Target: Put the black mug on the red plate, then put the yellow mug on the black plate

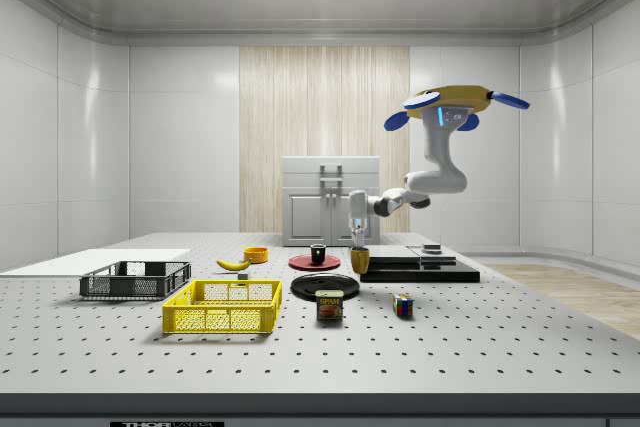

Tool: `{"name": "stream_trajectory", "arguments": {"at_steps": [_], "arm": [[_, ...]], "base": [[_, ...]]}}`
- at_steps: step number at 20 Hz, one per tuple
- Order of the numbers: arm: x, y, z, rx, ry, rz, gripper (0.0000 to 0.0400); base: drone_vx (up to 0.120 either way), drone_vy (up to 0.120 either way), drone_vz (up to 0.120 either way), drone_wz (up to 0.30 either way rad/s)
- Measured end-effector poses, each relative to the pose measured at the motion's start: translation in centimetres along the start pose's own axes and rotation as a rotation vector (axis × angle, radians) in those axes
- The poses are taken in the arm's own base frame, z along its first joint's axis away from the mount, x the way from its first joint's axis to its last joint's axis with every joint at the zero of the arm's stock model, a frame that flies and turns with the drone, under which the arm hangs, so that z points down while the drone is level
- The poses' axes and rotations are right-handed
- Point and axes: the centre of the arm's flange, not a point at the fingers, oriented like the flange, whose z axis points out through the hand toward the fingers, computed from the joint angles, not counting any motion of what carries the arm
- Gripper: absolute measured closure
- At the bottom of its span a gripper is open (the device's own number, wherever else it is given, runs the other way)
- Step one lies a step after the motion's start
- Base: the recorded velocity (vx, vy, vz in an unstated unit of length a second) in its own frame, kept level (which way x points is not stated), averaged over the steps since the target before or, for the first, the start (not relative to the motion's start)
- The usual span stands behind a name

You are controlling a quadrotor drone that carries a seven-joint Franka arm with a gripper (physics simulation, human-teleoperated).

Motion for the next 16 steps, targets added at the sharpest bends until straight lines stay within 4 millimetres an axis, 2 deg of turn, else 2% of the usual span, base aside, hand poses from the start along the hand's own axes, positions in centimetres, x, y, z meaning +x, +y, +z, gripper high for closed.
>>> {"name": "stream_trajectory", "arguments": {"at_steps": [11, 13, 16], "arm": [[0.0, 0.0, 0.0, 0.0, 0.0, 0.0, 0.029], [0.0, 0.0, 0.0, 0.0, 0.0, 0.0, 0.029], [0.0, 0.0, 0.0, 0.0, 0.0, 0.0, 0.029]], "base": [[0.12, -0.007, 0.0, 0.0], [0.12, -0.1, 0.0, 0.0], [0.12, -0.013, 0.0, 0.0]]}}
